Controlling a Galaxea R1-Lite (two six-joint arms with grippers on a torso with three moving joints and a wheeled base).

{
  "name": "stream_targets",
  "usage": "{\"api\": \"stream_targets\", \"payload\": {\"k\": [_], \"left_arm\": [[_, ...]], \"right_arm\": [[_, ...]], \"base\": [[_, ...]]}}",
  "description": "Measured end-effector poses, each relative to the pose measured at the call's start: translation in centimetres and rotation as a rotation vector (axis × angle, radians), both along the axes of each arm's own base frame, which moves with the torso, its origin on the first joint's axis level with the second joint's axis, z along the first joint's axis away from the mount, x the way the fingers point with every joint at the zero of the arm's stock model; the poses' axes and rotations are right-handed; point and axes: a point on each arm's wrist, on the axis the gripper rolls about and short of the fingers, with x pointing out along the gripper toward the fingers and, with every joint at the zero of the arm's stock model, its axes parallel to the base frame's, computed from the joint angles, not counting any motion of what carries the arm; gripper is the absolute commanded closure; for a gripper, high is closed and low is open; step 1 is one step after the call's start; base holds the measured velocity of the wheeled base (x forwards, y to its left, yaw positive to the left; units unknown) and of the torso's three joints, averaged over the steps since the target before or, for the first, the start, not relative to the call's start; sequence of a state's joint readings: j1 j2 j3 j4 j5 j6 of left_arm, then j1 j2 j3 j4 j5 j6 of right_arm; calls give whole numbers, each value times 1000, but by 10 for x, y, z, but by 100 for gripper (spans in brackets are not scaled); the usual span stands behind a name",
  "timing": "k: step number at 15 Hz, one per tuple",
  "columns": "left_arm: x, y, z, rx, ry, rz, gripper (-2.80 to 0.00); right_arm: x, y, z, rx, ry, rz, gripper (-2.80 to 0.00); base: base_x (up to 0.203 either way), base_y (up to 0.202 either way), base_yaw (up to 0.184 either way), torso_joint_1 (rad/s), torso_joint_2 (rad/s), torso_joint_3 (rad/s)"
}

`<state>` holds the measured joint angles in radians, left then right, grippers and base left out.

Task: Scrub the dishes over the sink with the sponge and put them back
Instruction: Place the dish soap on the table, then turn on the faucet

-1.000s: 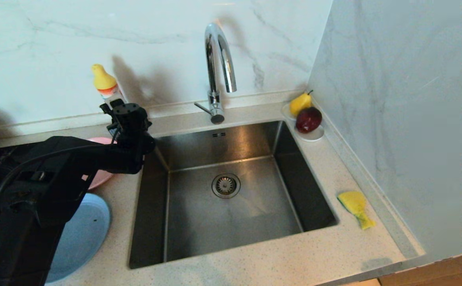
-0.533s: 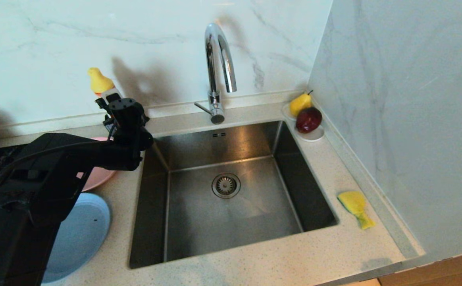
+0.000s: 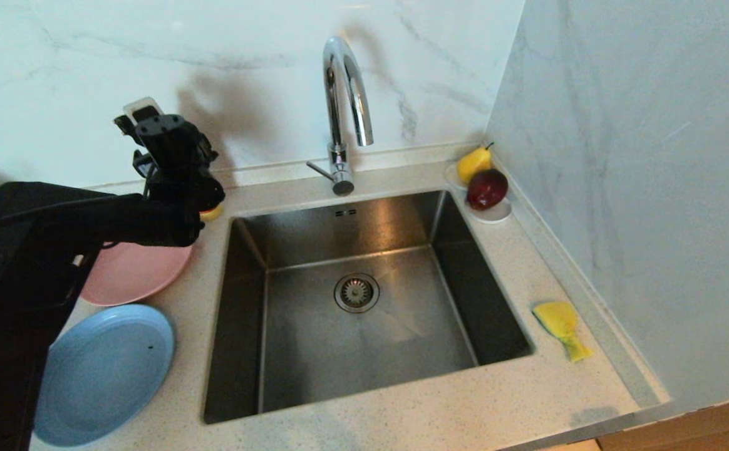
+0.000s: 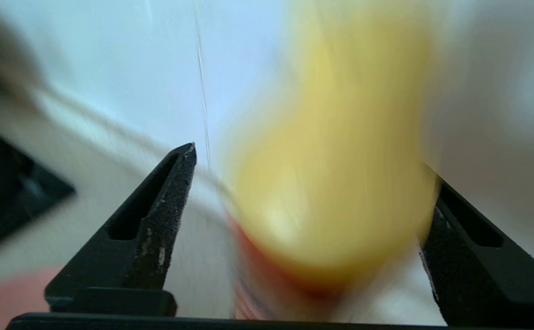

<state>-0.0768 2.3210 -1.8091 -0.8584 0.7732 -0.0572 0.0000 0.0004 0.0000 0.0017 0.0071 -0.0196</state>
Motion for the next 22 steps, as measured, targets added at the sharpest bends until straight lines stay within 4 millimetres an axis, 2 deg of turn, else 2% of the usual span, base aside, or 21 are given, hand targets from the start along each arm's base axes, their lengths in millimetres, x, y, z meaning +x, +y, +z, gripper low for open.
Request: {"api": "stream_targets", "payload": {"k": [2,3,10,13,15,18,22], "left_arm": [[-19,2,31,2,-29,-1,-280],[-29,3,45,3,-38,-3,0],[-112,7,139,20,-59,-70,0],[-159,10,166,41,-30,-129,0],[-192,12,176,69,-18,-194,0],[-246,13,168,123,39,-340,0],[-307,11,130,151,192,-577,0]], "right_arm": [[0,0,0,0,0,0,0],[0,0,0,0,0,0,0],[0,0,0,0,0,0,0],[0,0,0,0,0,0,0],[0,0,0,0,0,0,0],[0,0,0,0,0,0,0],[0,0,0,0,0,0,0]], "base": [[0,0,0,0,0,0],[0,0,0,0,0,0],[0,0,0,0,0,0],[0,0,0,0,0,0],[0,0,0,0,0,0],[0,0,0,0,0,0],[0,0,0,0,0,0]]}}
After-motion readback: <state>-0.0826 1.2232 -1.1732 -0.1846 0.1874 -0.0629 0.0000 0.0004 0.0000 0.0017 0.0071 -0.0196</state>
